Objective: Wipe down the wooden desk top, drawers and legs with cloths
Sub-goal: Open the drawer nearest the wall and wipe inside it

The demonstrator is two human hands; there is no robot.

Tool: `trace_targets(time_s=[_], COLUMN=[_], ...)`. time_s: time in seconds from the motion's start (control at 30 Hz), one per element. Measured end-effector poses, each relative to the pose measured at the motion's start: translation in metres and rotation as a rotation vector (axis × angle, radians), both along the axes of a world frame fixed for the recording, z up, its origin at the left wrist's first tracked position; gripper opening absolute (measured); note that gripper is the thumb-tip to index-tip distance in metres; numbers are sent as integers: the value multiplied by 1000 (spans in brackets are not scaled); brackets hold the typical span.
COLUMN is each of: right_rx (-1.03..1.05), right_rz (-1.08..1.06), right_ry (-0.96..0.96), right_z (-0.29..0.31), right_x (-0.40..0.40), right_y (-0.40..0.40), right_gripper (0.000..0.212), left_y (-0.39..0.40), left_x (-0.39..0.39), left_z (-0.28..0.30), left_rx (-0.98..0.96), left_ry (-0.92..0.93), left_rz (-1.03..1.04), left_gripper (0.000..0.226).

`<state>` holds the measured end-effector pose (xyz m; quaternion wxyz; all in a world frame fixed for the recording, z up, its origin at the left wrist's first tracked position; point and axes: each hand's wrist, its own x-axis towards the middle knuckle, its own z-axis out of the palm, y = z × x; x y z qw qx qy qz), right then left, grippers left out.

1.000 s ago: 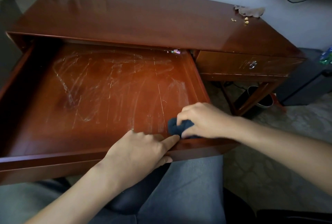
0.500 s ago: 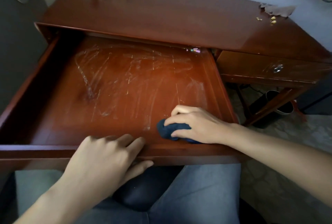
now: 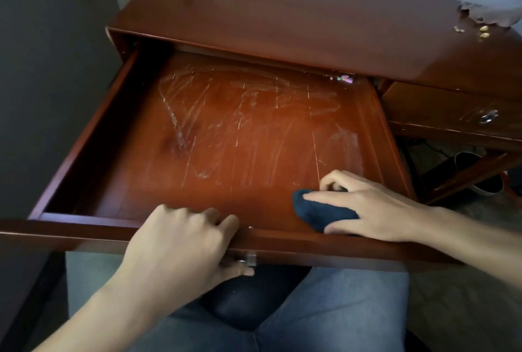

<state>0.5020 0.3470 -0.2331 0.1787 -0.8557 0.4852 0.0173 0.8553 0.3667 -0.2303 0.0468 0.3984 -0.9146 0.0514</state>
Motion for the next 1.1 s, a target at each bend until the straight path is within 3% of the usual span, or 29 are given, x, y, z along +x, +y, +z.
trace_targets(time_s=[0.1,0.27,0.43,0.53,0.77,1.0,1.1], right_rx=[-97,-310,-373,-350,-290,-280,-367], right_rz=[57,220,335,374,330,516,415], right_ry=[-126,-216,-321,-358,-354,-462,-475], right_z=[-10,-30,-29,-28,-28,-33,-34], right_x=[34,148,244,234,133,239,274], right_y=[-11,-58,-93,-92,-51,-77,-119], right_gripper=[52,38,45,36,36,28,26], left_y=[0,2,3,-2,-7,-8,-9], left_x=[-1,1,14,42,95,96,94], left_z=[0,1,3,10,9,2,2], left_rx=[6,-10,0,-30,-42,-57,-64], left_ry=[23,28,42,28,55,83,98], left_rz=[18,46,48,114,236,239,241], left_gripper=[55,54,64,63,79,82,82])
